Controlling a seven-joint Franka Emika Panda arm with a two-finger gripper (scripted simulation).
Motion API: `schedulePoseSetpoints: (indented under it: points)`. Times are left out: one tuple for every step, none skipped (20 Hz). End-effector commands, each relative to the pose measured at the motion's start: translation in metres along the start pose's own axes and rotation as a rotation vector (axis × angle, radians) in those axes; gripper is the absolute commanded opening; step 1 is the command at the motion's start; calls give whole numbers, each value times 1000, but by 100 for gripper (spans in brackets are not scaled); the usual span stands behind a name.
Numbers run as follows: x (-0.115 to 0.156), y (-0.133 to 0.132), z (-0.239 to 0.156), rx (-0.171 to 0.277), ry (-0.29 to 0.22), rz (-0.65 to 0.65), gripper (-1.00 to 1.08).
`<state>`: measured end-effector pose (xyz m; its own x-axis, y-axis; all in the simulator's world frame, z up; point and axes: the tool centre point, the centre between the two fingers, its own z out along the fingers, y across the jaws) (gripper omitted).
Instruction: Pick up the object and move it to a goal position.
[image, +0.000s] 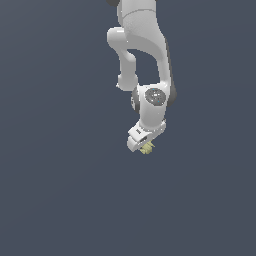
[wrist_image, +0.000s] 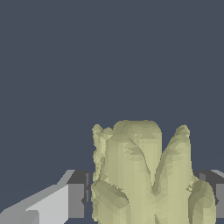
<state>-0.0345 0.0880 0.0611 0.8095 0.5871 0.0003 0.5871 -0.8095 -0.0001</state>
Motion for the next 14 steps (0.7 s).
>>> schedulePoseSetpoints:
  points:
    - [9,0,-11,0,1,0,-100]
    - [14,0,-16,0,1,0,-100]
    - [18,1,-21,0,1,0,-100]
    - [23,1,-27,0,1,0,-100]
    - [28,1,-32,0,1,0,-100]
    - [34,1,-39,0,1,0,-100]
    - [39,2,-45,1,1,0,-100]
    - [45,2,-51,1,1,0,-100]
    - [51,2,-58,1,1,0,-100]
    - [57,2,-65,1,1,0,-100]
    - [63,3,-71,1,1,0,-100]
    - [69,3,-78,1,1,0,-100]
    - [74,3,-84,1,1,0,-100]
    - [80,4,-91,1,1,0,-100]
